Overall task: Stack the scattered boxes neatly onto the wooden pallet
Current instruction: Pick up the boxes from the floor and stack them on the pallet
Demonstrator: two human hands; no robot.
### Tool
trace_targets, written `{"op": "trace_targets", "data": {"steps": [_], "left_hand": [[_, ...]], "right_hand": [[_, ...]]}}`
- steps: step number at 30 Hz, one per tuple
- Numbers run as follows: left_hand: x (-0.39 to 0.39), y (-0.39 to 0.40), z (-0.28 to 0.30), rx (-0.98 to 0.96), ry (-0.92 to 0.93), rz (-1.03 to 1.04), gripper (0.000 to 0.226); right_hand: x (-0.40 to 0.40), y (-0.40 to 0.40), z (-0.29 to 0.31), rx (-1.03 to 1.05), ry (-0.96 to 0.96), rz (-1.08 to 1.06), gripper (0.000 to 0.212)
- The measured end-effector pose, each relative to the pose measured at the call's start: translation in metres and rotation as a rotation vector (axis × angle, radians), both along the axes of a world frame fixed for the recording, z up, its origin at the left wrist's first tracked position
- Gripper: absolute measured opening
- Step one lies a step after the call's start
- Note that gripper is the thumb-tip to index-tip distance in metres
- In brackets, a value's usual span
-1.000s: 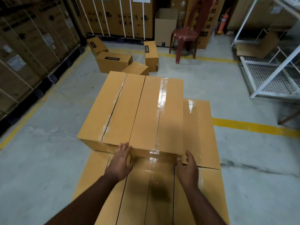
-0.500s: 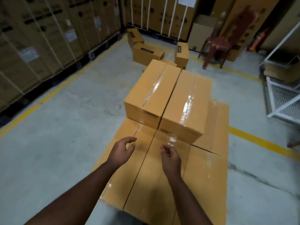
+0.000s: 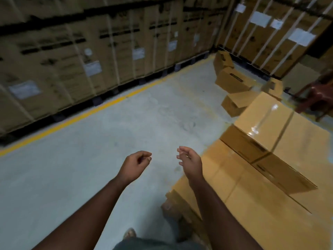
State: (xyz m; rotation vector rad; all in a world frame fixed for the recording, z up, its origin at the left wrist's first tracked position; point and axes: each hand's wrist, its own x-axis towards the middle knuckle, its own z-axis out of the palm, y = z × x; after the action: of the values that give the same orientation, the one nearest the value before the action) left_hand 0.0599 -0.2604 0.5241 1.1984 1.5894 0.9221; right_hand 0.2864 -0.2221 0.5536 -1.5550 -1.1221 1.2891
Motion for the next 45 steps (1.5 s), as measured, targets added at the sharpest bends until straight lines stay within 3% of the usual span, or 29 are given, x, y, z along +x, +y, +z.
{"op": "trace_targets", "data": {"steps": [8, 14, 21, 28, 43, 45], "left_hand": [[-0.104, 0.017, 0.022, -0.007, -0.043, 0.186, 0.017], [-0.148, 0.103, 0.018, -0.029, -0.011, 0.153, 0.018], [-0.177, 0.276, 0.014, -0.035, -0.028, 0.080, 0.019], [-0.184, 0.453, 0.030, -0.046, -0.003, -0.022, 0.017], [-0.097, 0.865, 0.001, -0.073, -0.025, -0.375, 0.014], [-0.077, 0.919, 0.003, -0.083, -0.007, -0.448, 0.023]], "right_hand": [[-0.095, 0.058, 0.010, -0.025, 0.053, 0.079, 0.021], [-0.117, 0.132, -0.004, -0.047, 0.083, -0.006, 0.022], [-0.134, 0.285, -0.027, -0.047, 0.094, -0.093, 0.017], [-0.137, 0.446, -0.002, -0.031, 0.082, -0.155, 0.017], [-0.070, 0.743, -0.013, -0.071, 0.105, -0.539, 0.013], [-0.057, 0.779, -0.009, -0.075, 0.110, -0.610, 0.011]]}}
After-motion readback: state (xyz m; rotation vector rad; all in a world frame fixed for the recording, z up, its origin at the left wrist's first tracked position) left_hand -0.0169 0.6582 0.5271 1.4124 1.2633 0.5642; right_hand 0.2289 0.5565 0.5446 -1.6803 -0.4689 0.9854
